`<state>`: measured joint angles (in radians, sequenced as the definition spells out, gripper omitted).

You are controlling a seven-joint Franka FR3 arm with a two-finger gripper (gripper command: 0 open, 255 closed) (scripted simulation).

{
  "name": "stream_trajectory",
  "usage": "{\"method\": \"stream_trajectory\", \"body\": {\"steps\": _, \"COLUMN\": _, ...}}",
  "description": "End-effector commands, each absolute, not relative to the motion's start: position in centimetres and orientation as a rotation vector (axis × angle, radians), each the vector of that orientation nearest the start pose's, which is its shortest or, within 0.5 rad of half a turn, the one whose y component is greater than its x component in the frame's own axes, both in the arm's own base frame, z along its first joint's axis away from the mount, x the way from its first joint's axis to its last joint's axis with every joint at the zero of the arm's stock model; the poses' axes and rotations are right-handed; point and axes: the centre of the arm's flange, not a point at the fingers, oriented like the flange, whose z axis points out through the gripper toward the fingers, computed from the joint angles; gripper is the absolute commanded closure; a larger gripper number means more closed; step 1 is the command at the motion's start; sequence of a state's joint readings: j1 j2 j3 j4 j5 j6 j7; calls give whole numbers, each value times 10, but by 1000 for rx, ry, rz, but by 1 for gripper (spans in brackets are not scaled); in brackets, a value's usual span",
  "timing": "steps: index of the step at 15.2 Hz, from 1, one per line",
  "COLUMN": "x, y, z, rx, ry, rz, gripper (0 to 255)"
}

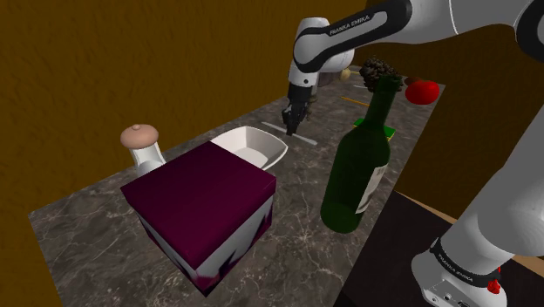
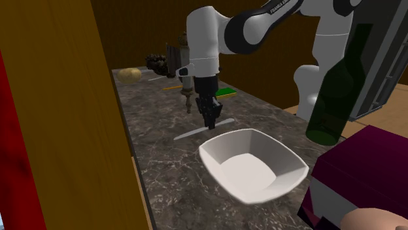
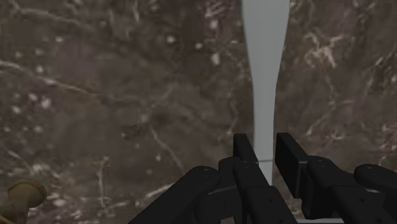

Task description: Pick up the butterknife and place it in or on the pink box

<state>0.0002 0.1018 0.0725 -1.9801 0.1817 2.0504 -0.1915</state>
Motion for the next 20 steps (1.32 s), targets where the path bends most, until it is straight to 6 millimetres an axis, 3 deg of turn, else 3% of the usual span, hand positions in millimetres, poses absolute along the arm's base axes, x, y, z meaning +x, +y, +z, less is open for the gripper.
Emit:
{"method": "stream_trajectory", "body": {"steps": 1, "x": 572, "y": 51, "z": 424, "rx": -2961, "ry": -264, "rz": 33, "gripper": 255}}
{"method": "stream_trajectory", "body": {"steps": 20, "x": 572, "y": 51, "z": 524, "rx": -2961, "ry": -264, "rz": 33, "gripper": 255}}
